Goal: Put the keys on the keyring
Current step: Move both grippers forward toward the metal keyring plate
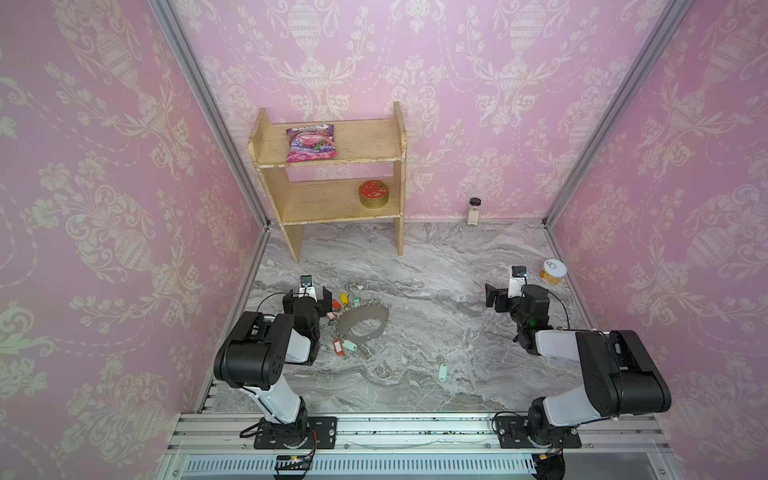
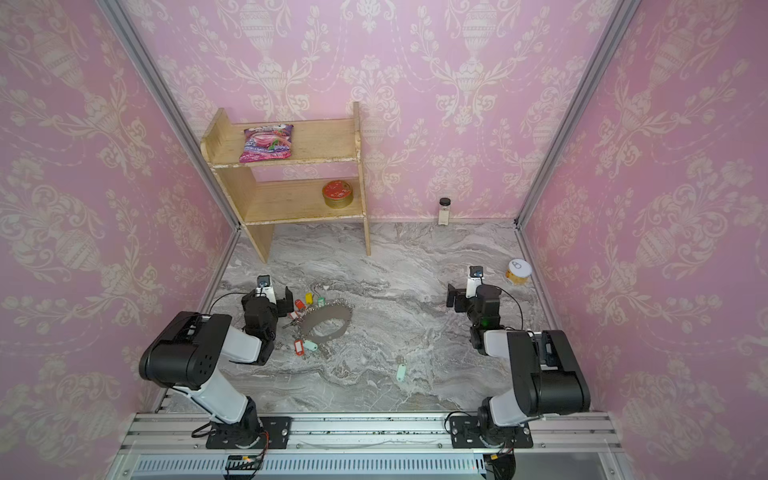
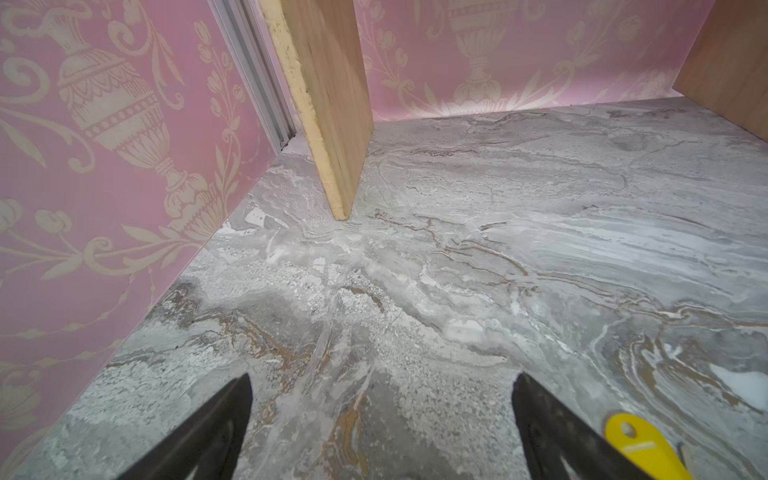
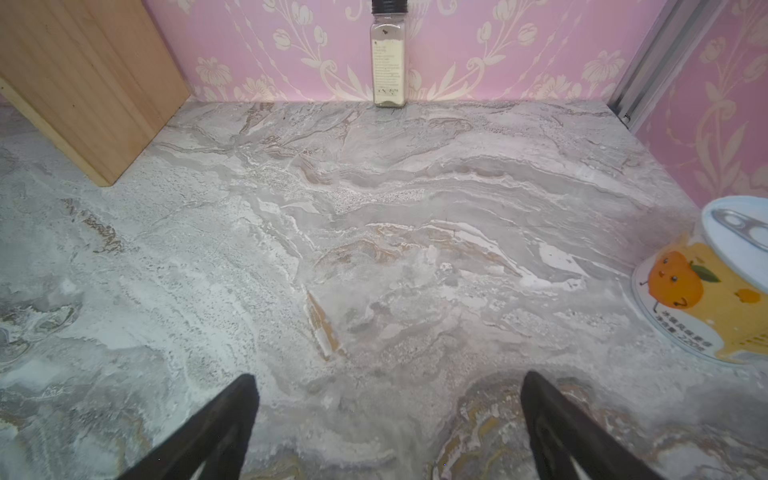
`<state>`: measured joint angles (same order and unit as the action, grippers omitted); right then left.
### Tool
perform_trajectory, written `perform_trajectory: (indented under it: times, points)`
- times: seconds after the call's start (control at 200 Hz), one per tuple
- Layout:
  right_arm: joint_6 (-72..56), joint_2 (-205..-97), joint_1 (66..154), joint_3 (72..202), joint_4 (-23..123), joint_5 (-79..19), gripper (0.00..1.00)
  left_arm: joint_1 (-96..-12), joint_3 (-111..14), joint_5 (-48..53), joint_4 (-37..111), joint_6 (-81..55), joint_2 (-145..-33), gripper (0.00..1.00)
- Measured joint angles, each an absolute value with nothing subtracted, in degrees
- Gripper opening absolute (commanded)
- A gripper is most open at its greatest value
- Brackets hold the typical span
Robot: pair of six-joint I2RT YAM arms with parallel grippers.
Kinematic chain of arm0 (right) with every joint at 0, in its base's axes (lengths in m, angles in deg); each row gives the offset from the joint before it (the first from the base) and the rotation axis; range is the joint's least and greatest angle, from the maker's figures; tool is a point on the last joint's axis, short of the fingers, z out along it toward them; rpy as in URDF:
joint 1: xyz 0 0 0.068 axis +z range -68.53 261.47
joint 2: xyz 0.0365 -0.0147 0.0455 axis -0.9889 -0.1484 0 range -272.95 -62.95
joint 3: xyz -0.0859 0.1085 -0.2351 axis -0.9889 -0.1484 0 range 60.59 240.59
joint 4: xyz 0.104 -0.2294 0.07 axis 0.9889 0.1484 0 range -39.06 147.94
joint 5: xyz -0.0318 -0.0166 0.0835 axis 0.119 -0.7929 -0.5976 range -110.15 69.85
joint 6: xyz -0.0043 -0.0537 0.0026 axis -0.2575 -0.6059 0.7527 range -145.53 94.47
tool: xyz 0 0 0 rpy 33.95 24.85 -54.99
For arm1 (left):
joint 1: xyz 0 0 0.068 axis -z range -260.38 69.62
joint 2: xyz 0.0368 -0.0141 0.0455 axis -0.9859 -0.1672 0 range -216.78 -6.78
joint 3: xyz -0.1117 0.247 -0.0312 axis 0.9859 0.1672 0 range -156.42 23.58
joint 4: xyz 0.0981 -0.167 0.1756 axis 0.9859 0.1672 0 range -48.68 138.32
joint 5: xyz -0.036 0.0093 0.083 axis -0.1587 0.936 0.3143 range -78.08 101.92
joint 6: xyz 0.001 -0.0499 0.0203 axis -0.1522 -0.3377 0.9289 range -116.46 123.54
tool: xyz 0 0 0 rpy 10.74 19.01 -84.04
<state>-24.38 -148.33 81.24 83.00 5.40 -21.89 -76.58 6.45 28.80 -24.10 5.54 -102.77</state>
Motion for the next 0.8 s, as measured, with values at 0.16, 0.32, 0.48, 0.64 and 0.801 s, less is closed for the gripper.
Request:
perform_trajectory:
  times: [0.16,0.32,0.48,0.64,0.801]
  points:
    - [-24.4,-148.3,81.2,83.0,5.4,-21.9,1.00,-76.6,6.5,28.8,-24.1,5.5,-102.8,0.99]
    - [-24.4,-148.3,81.2,83.0,5.4,-21.9,1.00,-76.6,6.3,28.8,-24.0,5.5,-102.8,0.99]
    - [-24.4,-148.3,81.2,83.0,5.4,-21.9,1.00,-76.6,6.3,28.8,-23.6,5.5,-102.8,0.99]
    - [-24.4,-148.3,81.2,83.0,5.4,-21.9,1.00,-76.6,6.3,28.8,-23.7,5.5,-102.8,0.99]
    - [-24.4,-148.3,81.2,83.0,5.4,-21.9,1.00,-76.6,6.3,28.8,-23.7,5.5,-102.8,0.99]
